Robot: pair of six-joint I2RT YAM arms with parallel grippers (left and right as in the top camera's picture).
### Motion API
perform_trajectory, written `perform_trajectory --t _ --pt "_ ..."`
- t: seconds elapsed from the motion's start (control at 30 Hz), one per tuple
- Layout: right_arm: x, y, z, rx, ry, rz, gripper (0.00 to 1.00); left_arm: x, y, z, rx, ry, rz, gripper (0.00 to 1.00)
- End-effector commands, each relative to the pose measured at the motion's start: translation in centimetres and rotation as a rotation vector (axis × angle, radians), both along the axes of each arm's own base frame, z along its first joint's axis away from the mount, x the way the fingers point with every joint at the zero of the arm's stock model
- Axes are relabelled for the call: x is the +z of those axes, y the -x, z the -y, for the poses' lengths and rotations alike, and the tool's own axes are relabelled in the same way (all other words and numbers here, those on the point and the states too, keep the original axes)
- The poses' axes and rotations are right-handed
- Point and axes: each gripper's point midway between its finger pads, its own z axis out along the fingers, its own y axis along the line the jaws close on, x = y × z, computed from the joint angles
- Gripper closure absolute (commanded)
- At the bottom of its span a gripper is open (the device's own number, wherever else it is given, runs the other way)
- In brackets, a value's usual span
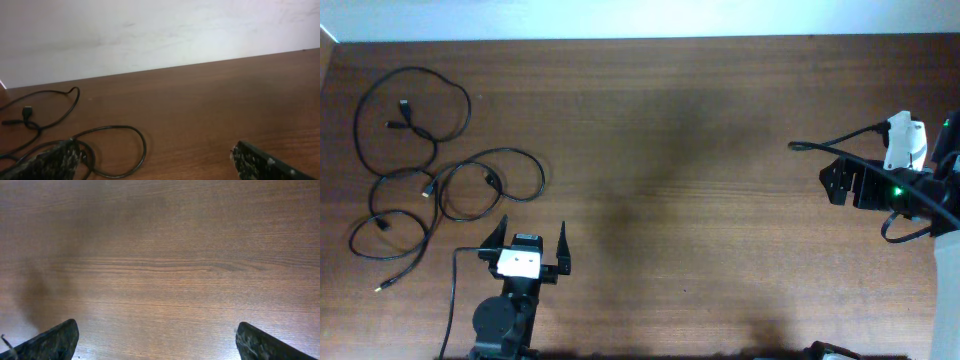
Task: Untangle cables
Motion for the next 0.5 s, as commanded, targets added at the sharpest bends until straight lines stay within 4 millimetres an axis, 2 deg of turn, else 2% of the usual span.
perform_trajectory --t 0.0,0.17,0.27,0.47 --pt "0.3 -0.2 -0.2 0.011 -0.001 0.007 0.01 -0.1 0.0 0.0 -0.007 -0.019 0.001 0.01" --pt "0.3 -0.3 -0.1 0.011 0.002 0.011 0.01 -0.1 0.0 0.0 -0.007 -0.019 0.001 0.01" --pt "0.9 -1.5 0.3 0.009 0.023 0.070 0.01 -0.1 0.0 0.0 -0.007 -0.019 0.001 0.01" --pt "1.3 -3.9 -1.0 0.066 -0.033 0.274 0.01 -0.1 0.0 0.0 -0.007 -0.019 0.001 0.01"
